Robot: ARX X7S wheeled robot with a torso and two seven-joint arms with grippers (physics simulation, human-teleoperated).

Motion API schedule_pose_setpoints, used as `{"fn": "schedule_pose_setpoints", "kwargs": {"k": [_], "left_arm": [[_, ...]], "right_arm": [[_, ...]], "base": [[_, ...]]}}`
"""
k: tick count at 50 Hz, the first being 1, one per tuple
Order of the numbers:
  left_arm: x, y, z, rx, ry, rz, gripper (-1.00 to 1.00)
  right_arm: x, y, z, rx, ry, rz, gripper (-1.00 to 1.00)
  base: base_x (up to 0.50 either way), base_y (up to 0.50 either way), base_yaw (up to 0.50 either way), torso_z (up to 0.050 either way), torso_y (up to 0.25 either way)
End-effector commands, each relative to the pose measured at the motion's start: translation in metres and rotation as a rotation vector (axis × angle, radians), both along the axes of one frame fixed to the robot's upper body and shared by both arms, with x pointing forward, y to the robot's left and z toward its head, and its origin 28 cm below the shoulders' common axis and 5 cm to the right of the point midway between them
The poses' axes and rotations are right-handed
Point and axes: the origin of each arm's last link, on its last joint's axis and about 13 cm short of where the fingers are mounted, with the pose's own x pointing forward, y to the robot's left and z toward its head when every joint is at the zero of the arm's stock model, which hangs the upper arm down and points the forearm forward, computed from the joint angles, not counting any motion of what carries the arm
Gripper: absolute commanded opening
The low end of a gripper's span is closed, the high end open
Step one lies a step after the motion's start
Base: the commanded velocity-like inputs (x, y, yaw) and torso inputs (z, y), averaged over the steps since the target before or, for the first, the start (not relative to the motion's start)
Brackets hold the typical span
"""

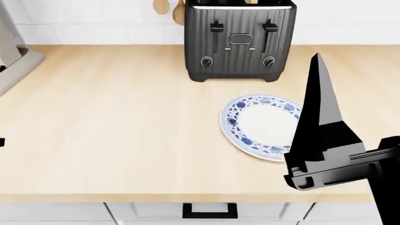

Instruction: Place the toasted item on a plate.

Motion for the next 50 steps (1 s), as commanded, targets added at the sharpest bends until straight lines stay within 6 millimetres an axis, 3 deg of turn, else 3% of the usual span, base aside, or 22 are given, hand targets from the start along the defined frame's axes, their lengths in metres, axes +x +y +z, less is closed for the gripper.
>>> {"fn": "schedule_pose_setpoints", "kwargs": {"k": [1, 30, 50], "left_arm": [[0.003, -0.006, 0.004, 0.034, -0.028, -0.036, 1.0], [0.007, -0.016, -0.004, 0.053, -0.008, -0.055, 1.0], [0.006, -0.016, -0.004, 0.045, -0.019, -0.059, 1.0]], "right_arm": [[0.001, -0.007, 0.011, -0.014, 0.027, 0.009, 1.0], [0.001, -0.01, 0.01, -0.025, 0.039, 0.012, 1.0], [0.001, -0.011, 0.009, -0.017, 0.053, 0.003, 1.0]], "base": [[0.38, 0.12, 0.0, 0.0, 0.0], [0.37, -0.01, 0.0, 0.0, 0.001], [0.0, 0.0, 0.0, 0.0, 0.001]]}}
